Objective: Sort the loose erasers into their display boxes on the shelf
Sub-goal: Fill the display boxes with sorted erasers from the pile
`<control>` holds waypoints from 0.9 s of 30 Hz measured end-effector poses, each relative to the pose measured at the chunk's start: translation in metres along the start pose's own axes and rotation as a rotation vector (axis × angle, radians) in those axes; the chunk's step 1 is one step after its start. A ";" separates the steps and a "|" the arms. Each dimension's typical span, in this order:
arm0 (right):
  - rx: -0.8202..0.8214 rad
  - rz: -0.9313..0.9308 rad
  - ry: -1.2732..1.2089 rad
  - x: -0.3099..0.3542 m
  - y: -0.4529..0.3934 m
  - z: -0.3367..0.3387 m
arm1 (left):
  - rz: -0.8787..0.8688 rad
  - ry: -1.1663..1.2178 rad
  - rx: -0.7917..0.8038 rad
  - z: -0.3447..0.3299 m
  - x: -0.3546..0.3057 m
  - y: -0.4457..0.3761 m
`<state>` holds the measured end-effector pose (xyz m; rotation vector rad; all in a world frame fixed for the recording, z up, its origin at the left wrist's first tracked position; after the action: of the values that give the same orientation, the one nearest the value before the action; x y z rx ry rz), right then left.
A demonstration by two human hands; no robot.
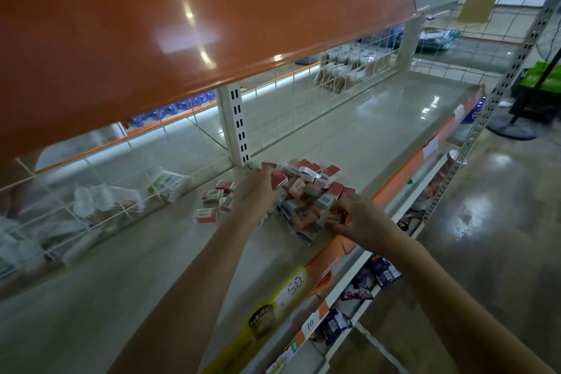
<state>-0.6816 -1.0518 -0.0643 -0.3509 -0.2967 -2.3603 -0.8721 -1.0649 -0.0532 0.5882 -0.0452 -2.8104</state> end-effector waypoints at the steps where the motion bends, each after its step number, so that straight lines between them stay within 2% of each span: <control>1: -0.011 0.008 -0.016 0.002 0.001 0.001 | 0.006 0.046 0.010 -0.001 0.002 0.000; 4: -0.045 0.048 -0.076 0.010 0.002 0.003 | -0.002 0.156 -0.011 0.000 0.004 0.005; 9: -0.110 0.139 -0.175 0.031 0.007 0.006 | -0.033 0.306 -0.132 0.014 0.013 0.034; 15: -0.166 0.300 -0.264 0.070 0.007 0.002 | 0.052 0.556 -0.190 0.031 0.049 0.091; 23: -0.017 0.552 -0.331 0.168 0.012 -0.033 | 0.203 0.791 -0.312 0.052 0.107 0.214; 27: 0.093 0.713 -0.339 0.228 0.027 -0.053 | 0.307 0.873 -0.291 0.050 0.137 0.279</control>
<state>-0.8326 -1.2309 -0.0354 -0.6864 -0.3648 -1.5795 -0.9415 -1.3709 -0.0370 1.5032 0.3949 -2.0070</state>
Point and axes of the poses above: each hand's wrist, its own y-axis away from the middle knuckle, its own z-axis out of the back of the hand, x = y × z, the point moved 7 cm from there along -y, towards the middle knuckle, and after that the axes turned 11 degrees about x, right-handed, at the moved point
